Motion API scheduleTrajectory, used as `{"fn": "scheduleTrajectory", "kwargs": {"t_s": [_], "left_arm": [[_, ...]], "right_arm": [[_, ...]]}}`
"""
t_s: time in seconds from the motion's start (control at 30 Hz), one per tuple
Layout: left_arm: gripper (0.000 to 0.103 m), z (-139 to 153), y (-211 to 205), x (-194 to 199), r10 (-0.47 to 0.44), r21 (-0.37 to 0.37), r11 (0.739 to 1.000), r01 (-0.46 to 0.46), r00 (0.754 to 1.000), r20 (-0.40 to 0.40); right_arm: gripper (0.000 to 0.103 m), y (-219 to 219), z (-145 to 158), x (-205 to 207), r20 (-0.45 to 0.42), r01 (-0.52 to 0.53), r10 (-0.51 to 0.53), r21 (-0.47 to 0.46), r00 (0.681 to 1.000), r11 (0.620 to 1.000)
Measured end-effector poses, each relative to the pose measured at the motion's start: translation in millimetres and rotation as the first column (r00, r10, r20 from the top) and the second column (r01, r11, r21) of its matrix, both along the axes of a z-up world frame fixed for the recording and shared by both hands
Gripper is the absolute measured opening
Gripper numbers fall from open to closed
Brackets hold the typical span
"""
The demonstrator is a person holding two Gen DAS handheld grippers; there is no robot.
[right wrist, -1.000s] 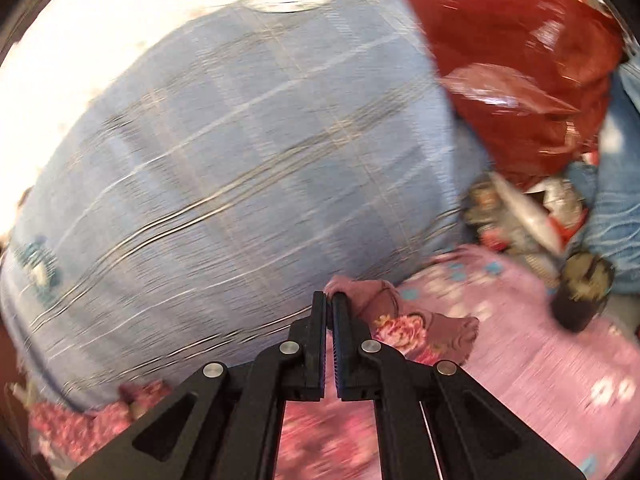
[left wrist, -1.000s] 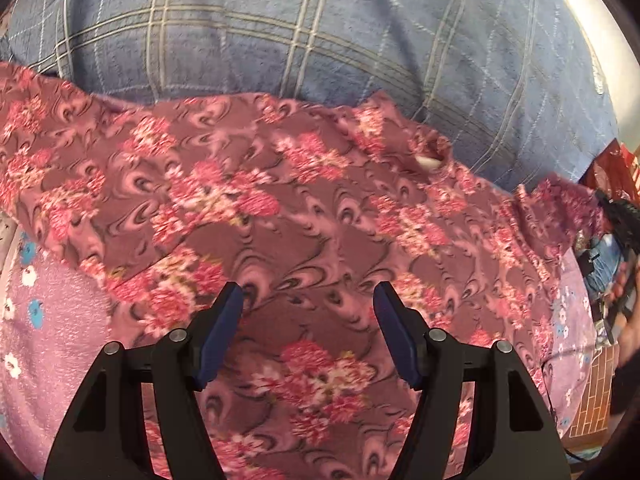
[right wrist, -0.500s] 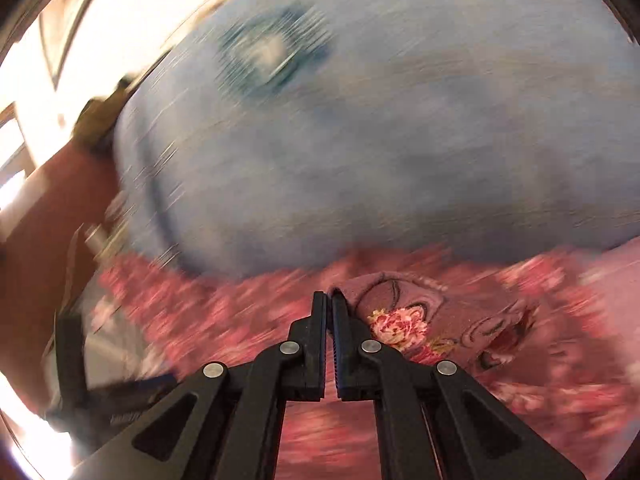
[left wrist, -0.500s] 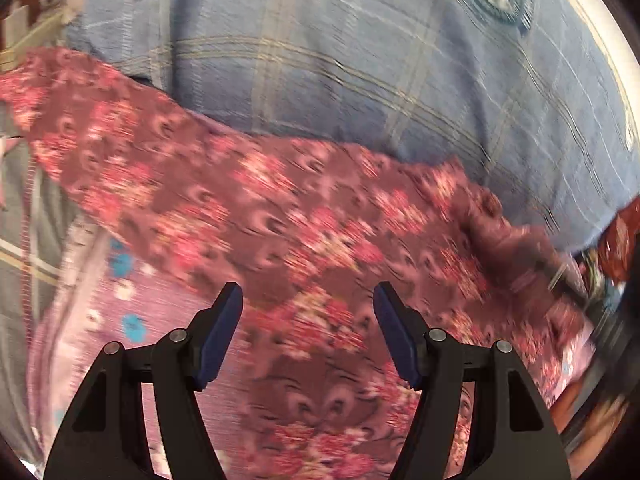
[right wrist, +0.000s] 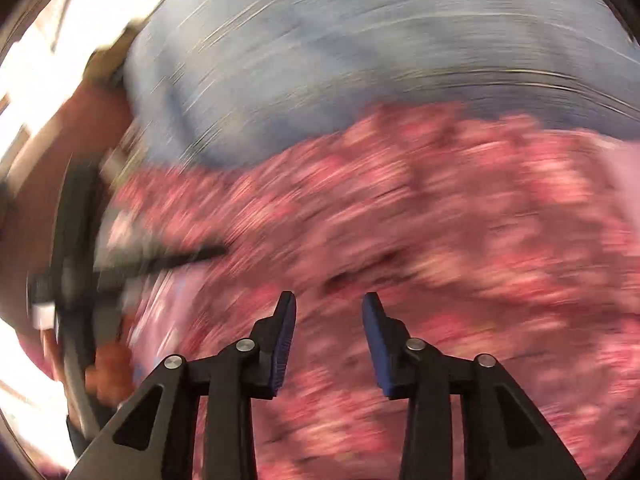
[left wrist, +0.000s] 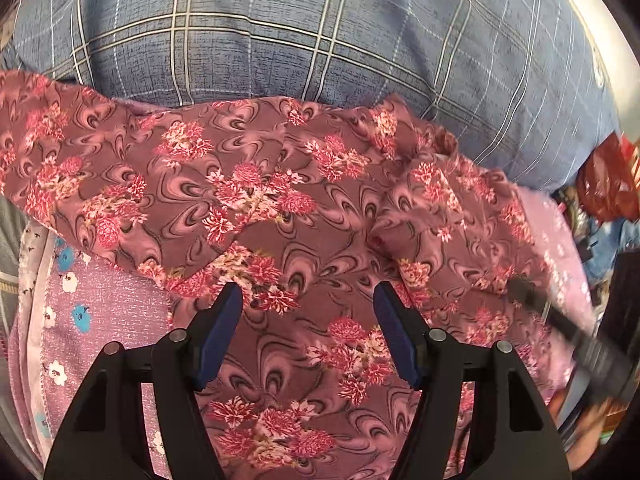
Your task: Fold small clothes
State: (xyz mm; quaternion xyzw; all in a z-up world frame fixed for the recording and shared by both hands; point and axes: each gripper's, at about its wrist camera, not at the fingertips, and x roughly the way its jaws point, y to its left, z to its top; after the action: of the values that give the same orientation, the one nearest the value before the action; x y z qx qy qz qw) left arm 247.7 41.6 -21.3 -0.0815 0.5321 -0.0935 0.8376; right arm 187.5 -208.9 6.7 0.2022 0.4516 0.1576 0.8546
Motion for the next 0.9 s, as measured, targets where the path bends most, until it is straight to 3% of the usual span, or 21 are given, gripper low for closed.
{"fn": "scheduleTrajectory", "kwargs": {"t_s": [0.07, 0.2, 0.27, 0.33, 0.37, 0.43, 0.53, 0.6, 0.8, 0.9], "left_arm": [[0.067, 2, 2, -1, 0.005, 0.020, 1.000, -0.005, 1.000, 0.007], [0.067, 17, 27, -2, 0.093, 0.088, 0.991, -0.099, 0.993, 0.076], [0.067, 24, 46, -4, 0.149, 0.096, 0.982, -0.160, 0.983, 0.109], [0.068, 26, 63, -6, 0.190, 0.071, 0.977, -0.199, 0.974, 0.122], [0.068, 24, 65, -5, 0.192, 0.057, 0.978, -0.200, 0.974, 0.118], [0.068, 18, 63, -3, 0.160, 0.017, 0.987, -0.162, 0.983, 0.087], [0.068, 11, 42, -2, 0.068, -0.023, 0.997, -0.067, 0.997, 0.047], [0.069, 3, 24, 1, 0.014, -0.031, 0.999, -0.013, 1.000, 0.020], [0.069, -11, -13, 20, -0.031, -0.177, 0.984, 0.017, 0.997, -0.073], [0.070, -13, -31, 48, -0.020, -0.231, 0.973, -0.005, 0.994, -0.107]], "right_arm": [[0.038, -23, -7, 19, -0.031, 0.072, -0.070, 0.070, 0.997, 0.995], [0.038, -26, -30, 47, -0.120, 0.158, -0.142, 0.145, 0.983, 0.977], [0.037, -6, -42, 61, -0.183, 0.128, -0.071, 0.325, 0.981, 0.937], [0.035, 14, -29, 68, -0.117, 0.029, 0.035, 0.501, 0.993, 0.865], [0.035, 18, -19, 70, -0.069, -0.007, 0.049, 0.518, 0.996, 0.855], [0.036, 23, 11, 71, 0.031, -0.046, 0.037, 0.427, 0.999, 0.903], [0.039, 8, 22, 61, 0.013, -0.019, 0.016, 0.280, 1.000, 0.960], [0.041, -10, 16, 45, -0.007, -0.002, 0.003, 0.229, 1.000, 0.973], [0.045, -94, -33, -28, -0.149, 0.124, -0.093, 0.210, 0.984, 0.970], [0.045, -123, -51, -50, -0.189, 0.179, -0.129, 0.282, 0.974, 0.943]]}}
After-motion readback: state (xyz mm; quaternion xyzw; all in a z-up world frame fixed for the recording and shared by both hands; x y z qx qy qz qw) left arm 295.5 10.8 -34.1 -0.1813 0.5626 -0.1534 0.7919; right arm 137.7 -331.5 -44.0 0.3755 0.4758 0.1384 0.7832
